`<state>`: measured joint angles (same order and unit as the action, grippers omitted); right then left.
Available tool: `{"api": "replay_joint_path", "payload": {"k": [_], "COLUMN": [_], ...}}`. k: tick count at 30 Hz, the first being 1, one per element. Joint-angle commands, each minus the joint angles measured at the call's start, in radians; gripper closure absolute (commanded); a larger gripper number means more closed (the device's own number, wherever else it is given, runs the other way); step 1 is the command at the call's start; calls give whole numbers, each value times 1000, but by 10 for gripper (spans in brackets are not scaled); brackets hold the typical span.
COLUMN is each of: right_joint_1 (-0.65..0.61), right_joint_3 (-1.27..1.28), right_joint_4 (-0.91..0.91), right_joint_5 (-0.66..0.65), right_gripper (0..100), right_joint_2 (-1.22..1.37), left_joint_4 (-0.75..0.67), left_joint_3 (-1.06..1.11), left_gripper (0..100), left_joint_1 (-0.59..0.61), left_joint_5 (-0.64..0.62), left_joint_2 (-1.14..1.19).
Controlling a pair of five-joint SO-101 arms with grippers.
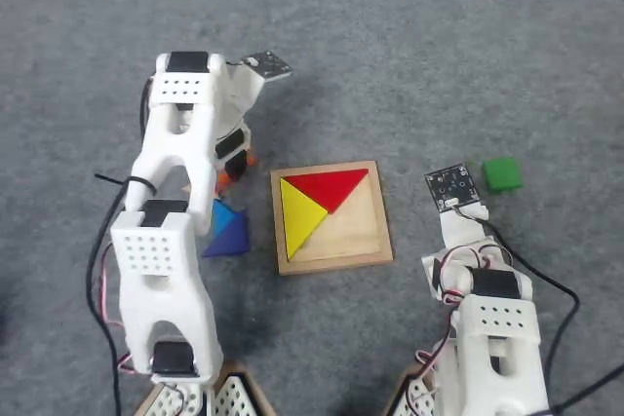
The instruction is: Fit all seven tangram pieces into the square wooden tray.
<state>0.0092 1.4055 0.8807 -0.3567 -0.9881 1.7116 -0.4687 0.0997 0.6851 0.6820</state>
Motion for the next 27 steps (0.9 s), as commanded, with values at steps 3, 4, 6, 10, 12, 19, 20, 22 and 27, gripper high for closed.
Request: {"api": "replay_joint_path", "payload": {"k": [3, 4, 6, 10, 12, 19, 20, 22, 27], "right_joint_1": [-4, -5, -5, -7, -7, -7, -7, -7, -7], "right_joint_3": [-3, -2, -2, 11, 11, 11, 11, 11, 11], "right_joint_4": [-16, -16, -16, -21, -21, -21, -22, -22, -22], "right_joint_5": [-11, -9, -9, -11, -11, -11, -11, -11, -11], "right_gripper": [806, 806, 806, 806, 806, 806, 806, 806, 806], "right_joint_2": [-19, -19, -19, -27, -27, -27, -27, -27, -27], "left_joint_4": [-52, -51, -51, 28, 46, 46, 46, 43, -104], "left_joint_3": [-104, -142, -222, -366, -397, -234, -168, -13, 352], "left_gripper": [773, 773, 777, 783, 783, 807, 818, 825, 824], "left_joint_1": [49, 60, 81, 98, 94, 52, 37, 8, -26], "left_joint_5": [-11, -11, -11, -11, -20, -100, -104, -107, -109], "left_joint_2": [71, 92, 135, 207, 226, 77, 25, -95, -327]}}
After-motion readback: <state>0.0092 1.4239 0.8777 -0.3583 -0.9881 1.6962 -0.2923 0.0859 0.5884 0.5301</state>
